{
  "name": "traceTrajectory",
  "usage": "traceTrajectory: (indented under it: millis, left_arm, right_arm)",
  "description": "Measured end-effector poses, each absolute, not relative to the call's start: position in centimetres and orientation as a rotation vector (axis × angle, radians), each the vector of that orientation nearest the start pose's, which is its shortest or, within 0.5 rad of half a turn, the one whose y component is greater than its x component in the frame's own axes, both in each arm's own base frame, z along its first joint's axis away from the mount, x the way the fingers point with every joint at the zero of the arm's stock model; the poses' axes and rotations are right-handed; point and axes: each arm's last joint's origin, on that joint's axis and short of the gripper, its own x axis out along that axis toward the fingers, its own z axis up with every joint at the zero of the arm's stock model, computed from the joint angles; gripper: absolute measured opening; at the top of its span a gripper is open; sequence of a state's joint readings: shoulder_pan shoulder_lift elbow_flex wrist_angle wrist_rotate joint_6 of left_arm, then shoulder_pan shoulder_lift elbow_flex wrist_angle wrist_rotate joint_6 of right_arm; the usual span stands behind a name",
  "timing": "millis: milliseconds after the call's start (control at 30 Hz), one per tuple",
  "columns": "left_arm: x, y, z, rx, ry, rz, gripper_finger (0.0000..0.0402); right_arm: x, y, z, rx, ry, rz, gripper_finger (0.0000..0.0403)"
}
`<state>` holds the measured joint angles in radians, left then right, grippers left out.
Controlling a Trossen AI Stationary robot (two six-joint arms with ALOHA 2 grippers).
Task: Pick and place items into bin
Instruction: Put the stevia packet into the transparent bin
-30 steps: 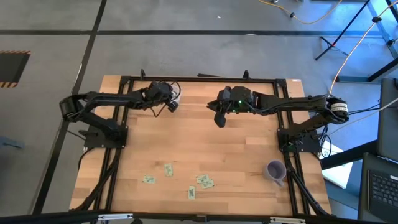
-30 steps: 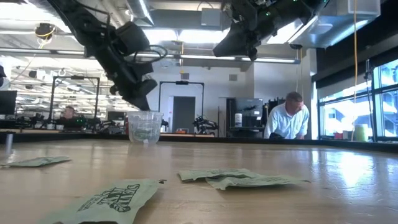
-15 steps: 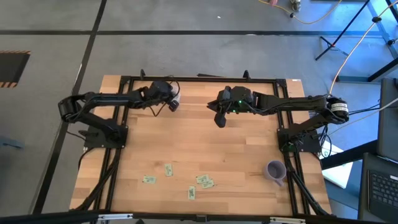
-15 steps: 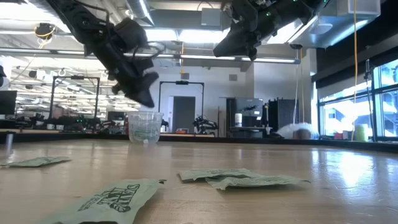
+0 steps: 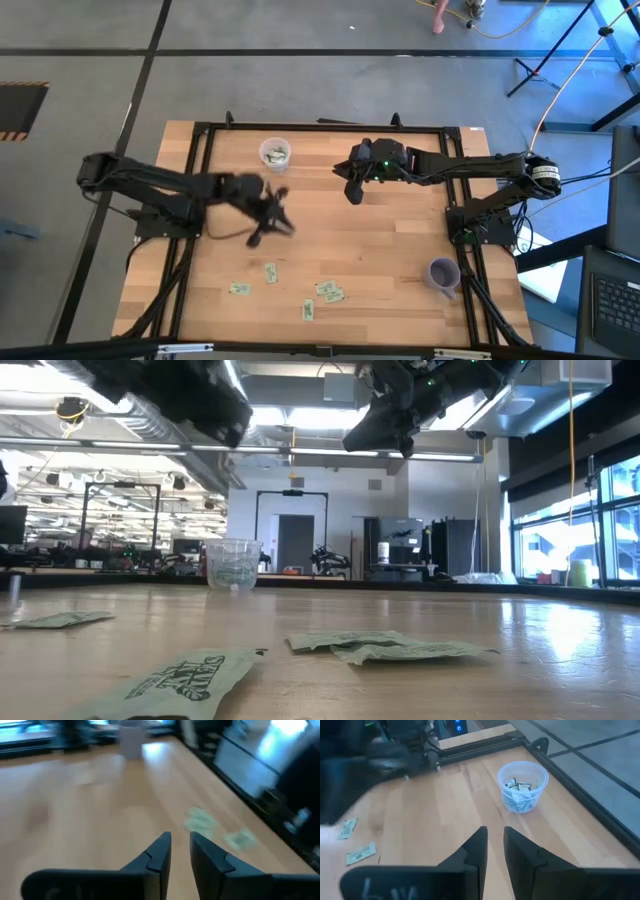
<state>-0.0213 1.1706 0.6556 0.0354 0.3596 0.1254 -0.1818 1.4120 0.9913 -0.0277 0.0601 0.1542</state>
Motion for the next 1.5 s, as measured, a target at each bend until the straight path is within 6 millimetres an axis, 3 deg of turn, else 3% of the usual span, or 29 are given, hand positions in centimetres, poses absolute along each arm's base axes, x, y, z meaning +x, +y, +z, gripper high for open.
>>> traceTrajectory:
  millis: [300,600,900,1200,1500]
  left_arm:
    - [22.9,-8.2,20.8,0.095,0.697,-0.332,0.0061]
    - [22.8,-11.9,16.7,0.126,0.881,-0.368,0.005]
    - [23.1,-12.7,13.7,0.138,1.005,-0.36,0.0058]
    - [23.2,-12.7,12.6,0.16,1.05,-0.34,0.0055]
    - [23.3,-12.7,12.1,0.169,1.07,-0.331,0.0023]
  right_arm:
    - [30.8,-5.8,27.7,0.231,0.419,-0.283,0.0068]
    - [30.9,-5.6,27.7,0.274,0.416,-0.285,0.0068]
    - [30.9,-5.1,27.7,0.272,0.419,-0.27,0.0068]
    - [30.9,-5.1,27.7,0.272,0.419,-0.269,0.0068]
    - [30.9,-5.1,27.7,0.267,0.42,-0.268,0.0068]
